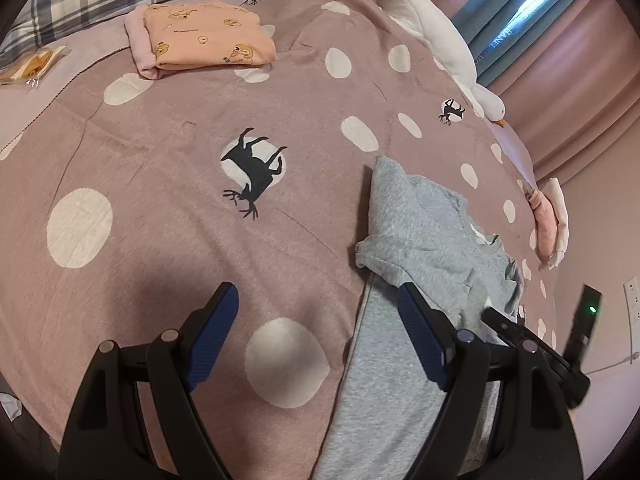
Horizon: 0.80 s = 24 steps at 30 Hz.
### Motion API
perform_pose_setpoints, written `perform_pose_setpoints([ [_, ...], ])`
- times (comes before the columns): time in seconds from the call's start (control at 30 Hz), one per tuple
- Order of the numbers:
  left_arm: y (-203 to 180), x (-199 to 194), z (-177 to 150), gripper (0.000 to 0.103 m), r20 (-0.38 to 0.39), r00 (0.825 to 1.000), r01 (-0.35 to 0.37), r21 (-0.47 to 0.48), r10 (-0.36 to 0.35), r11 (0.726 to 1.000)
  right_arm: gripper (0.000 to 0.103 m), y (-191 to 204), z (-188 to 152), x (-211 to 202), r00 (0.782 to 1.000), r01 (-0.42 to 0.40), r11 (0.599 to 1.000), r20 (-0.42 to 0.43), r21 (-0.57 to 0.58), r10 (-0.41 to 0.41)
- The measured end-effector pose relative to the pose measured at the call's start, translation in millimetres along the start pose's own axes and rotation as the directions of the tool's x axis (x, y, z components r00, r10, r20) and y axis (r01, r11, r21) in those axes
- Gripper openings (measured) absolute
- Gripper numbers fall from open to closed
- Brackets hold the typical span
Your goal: Fold small clothes
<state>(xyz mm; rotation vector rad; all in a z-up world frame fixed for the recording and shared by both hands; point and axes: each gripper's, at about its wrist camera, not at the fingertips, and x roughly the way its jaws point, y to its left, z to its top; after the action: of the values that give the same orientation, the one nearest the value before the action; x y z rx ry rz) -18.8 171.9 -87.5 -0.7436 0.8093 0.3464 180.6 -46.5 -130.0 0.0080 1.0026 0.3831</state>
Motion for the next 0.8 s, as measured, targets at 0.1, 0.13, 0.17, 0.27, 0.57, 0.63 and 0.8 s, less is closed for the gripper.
perform_pose_setpoints([
  [0.1,1.7,-0.9,-0.3,0.082,0.003,1.0,-0.012,0.001,0.012,1.0,0.08,3.7,2.6,19.4,0.999,0.016,1.0,-0.043,-0.003,-0.016],
  [0.13,2.3,-0.4,-0.4,0.082,0.003,1.0,-0.012,0.002,0.012,1.0,0.078,5.1,2.1,24.9,0.998,0.021,1.0,-0.053,-0.006,-0.021],
  [0.17,2.9,-0.2,-0.5,0.082,0.002,1.0,-0.013,0.002,0.013,1.0,0.076,6.4,1.5,28.9,0.998,0.023,1.0,-0.06,-0.01,-0.024],
  [0.27,4.6,1.5,-1.5,0.082,-0.005,1.0,-0.017,0.007,0.017,1.0,0.062,10.7,-0.9,37.1,0.998,0.036,0.999,-0.058,-0.031,-0.038],
  [0.57,0.8,5.3,-0.2,0.082,-0.013,1.0,-0.024,0.02,0.024,1.0,0.018,38.6,-3.3,15.5,1.0,0.014,0.986,-0.009,-0.165,-0.016],
  [0.63,-1.4,5.8,-0.8,0.082,-0.012,1.0,-0.023,0.027,0.023,0.999,0.018,40.9,-1.7,1.8,1.0,-0.012,0.984,0.007,-0.176,0.013],
  [0.8,-8.8,9.1,0.0,0.082,-0.018,1.0,-0.02,0.042,0.02,0.999,0.018,41.7,14.6,-41.2,0.993,-0.068,0.981,0.088,-0.18,0.085],
])
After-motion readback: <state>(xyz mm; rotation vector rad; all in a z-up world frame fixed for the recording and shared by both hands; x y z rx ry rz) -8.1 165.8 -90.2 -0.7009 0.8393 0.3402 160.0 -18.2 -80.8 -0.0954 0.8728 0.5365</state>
